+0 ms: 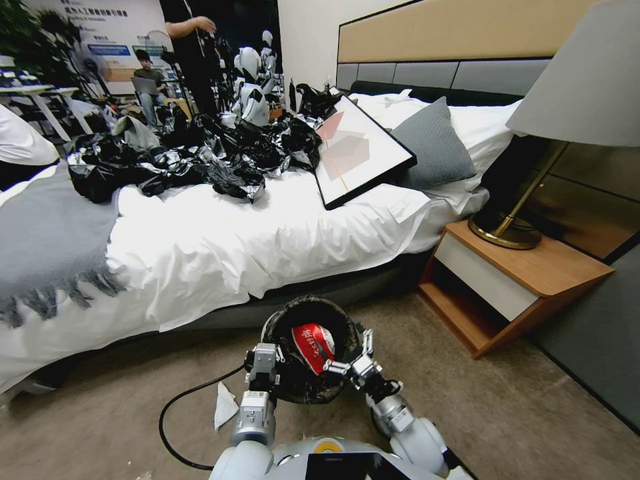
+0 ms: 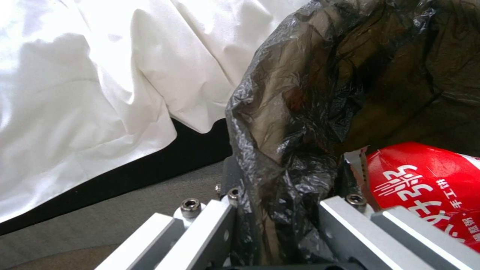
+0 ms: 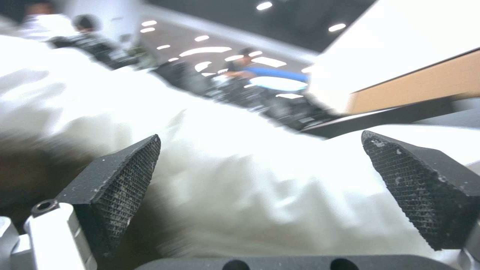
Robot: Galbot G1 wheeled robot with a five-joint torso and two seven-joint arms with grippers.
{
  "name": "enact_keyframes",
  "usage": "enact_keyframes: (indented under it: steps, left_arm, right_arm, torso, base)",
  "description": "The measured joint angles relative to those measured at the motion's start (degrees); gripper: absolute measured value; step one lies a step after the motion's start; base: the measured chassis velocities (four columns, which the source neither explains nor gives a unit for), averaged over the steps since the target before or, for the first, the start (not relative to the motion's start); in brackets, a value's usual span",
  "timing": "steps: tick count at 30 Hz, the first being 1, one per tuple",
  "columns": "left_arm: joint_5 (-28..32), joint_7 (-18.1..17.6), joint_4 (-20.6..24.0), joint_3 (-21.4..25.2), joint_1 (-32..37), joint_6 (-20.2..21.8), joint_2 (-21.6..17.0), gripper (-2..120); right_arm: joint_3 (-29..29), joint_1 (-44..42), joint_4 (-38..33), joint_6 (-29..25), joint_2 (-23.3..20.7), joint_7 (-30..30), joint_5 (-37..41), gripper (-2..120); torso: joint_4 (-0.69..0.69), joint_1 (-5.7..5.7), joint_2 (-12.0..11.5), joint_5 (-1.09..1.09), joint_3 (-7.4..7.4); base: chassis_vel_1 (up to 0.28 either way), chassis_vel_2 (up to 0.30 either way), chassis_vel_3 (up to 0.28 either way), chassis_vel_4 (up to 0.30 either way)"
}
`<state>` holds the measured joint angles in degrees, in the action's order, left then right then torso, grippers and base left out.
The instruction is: Pick up the trash bin, then pick up the garbage from the floor and place it into the trash bin.
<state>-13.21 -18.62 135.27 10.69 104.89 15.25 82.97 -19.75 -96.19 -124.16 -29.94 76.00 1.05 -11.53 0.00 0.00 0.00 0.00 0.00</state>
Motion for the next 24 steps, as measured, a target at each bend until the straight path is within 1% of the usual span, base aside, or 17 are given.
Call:
enact_keyframes:
  steps: [2,3,4,6,7,9,15,24]
  left_arm:
    - [0.11,-0.04,0.13,0.13,0.05,0.00,-0.04,0]
    - [0.11,-0.04,0.13,0.13,0.05,0.00,-0.04,0]
    - [0.20,-0.07,0.14,0.12,0.05,0.00,-0.12,0]
    - [0.42,-0.26,0.20,-0.05,0.08,0.02,-0.13,0]
    - [0.42,-0.26,0.20,-0.05,0.08,0.02,-0.13,0]
    - [0.66,-0.34,0.34,-0.15,0.14,0.09,-0.13,0]
    - [1.12,-0.49,0.66,-0.19,0.21,0.22,-0.11,0]
    - [1.81,-0.68,1.27,0.40,0.34,0.59,-0.04,0]
  right_arm:
    - [-2.83,-1.39,-1.50,-1.60,1.23,0.99,-0.02,100]
    - [-2.83,-1.39,-1.50,-1.60,1.23,0.99,-0.02,100]
    - [-4.36,-1.90,-1.77,-2.34,1.78,1.37,0.06,100]
    - [-6.95,-2.43,-1.52,-3.54,2.35,2.33,0.54,100]
    - [-6.95,-2.43,-1.52,-3.54,2.35,2.33,0.54,100]
    - [-8.82,-3.37,-0.53,-4.29,2.56,3.39,1.36,100]
    - [-9.81,-4.41,2.49,-4.56,3.25,6.03,2.65,100]
    - [-9.34,-3.45,5.04,-4.01,3.90,6.64,4.35,100]
  torso:
    - [-0.01,0.00,0.00,-0.01,0.00]
    - [-0.01,0.00,0.00,-0.01,0.00]
    - [-0.01,0.00,0.00,0.00,0.00]
    - [0.00,0.00,0.00,-0.01,0.00]
    - [0.00,0.00,0.00,-0.01,0.00]
    - [0.00,0.00,0.00,0.00,0.00]
    - [0.00,0.00,0.00,0.00,0.00]
    - [0.00,0.00,0.00,0.00,0.00]
  base:
    - [0.000,0.000,0.000,0.000]
    - [0.000,0.000,0.000,0.000]
    - [0.000,0.000,0.000,0.000]
    - [0.000,0.000,0.000,0.000]
    - [0.000,0.000,0.000,0.000]
    - [0.000,0.000,0.000,0.000]
    - [0.000,0.000,0.000,0.000]
    - [0.000,0.000,0.000,0.000]
